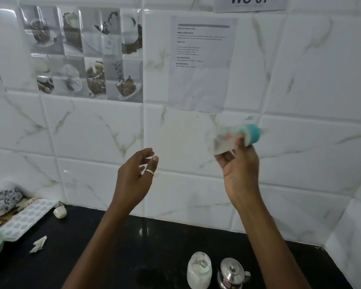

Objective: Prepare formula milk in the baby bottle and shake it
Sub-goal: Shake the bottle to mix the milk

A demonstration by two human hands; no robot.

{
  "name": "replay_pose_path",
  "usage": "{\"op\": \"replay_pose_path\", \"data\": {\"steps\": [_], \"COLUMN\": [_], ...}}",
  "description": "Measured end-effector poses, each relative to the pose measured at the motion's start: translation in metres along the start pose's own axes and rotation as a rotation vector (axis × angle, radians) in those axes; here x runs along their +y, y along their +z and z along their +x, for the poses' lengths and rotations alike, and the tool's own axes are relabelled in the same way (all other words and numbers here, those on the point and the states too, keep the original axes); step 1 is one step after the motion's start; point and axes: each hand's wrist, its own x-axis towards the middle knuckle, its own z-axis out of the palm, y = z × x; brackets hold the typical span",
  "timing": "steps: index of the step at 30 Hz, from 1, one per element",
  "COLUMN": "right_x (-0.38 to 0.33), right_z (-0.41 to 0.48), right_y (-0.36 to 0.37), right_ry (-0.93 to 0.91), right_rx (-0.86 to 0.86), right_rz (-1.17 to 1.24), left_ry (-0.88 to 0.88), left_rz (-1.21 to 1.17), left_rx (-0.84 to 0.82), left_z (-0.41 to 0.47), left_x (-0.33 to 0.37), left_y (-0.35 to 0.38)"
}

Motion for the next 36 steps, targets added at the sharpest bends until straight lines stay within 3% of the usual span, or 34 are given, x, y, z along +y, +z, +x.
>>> {"op": "replay_pose_path", "data": {"steps": [4, 8, 10, 15, 21, 23, 27, 32, 34, 36], "right_x": [0.01, -0.005, -0.007, 0.006, -0.007, -0.001, 0.008, -0.009, -0.004, 0.005], "right_z": [-0.012, 0.001, 0.003, -0.015, -0.001, -0.005, -0.017, -0.001, -0.003, -0.01], "right_y": [-0.003, -0.004, -0.004, -0.003, -0.006, -0.004, 0.0, 0.004, 0.009, 0.01], "right_ry": [0.106, -0.007, -0.038, 0.105, -0.046, -0.037, 0.091, -0.057, -0.037, 0.064], "right_rx": [-0.2, 0.007, 0.023, -0.209, 0.082, 0.084, -0.122, 0.066, 0.025, -0.122], "right_rz": [-0.302, 0.035, 0.052, -0.345, 0.124, 0.044, -0.228, 0.051, -0.071, -0.28], "left_ry": [-0.003, 0.0, 0.005, 0.016, 0.038, 0.039, 0.058, 0.06, 0.066, 0.072], "left_rz": [0.001, 0.003, 0.001, -0.006, -0.023, -0.031, -0.037, -0.024, -0.014, -0.011], "left_rx": [-0.004, -0.006, 0.001, -0.007, 0.008, 0.016, 0.011, 0.007, 0.01, 0.009], "left_z": [0.001, -0.002, -0.002, -0.001, 0.002, 0.004, 0.005, 0.009, 0.011, 0.013], "left_x": [0.002, 0.004, 0.004, 0.008, 0.013, 0.015, 0.018, 0.02, 0.022, 0.024], "left_y": [0.001, 0.0, 0.0, 0.003, -0.003, -0.005, -0.003, -0.006, -0.007, -0.007]}}
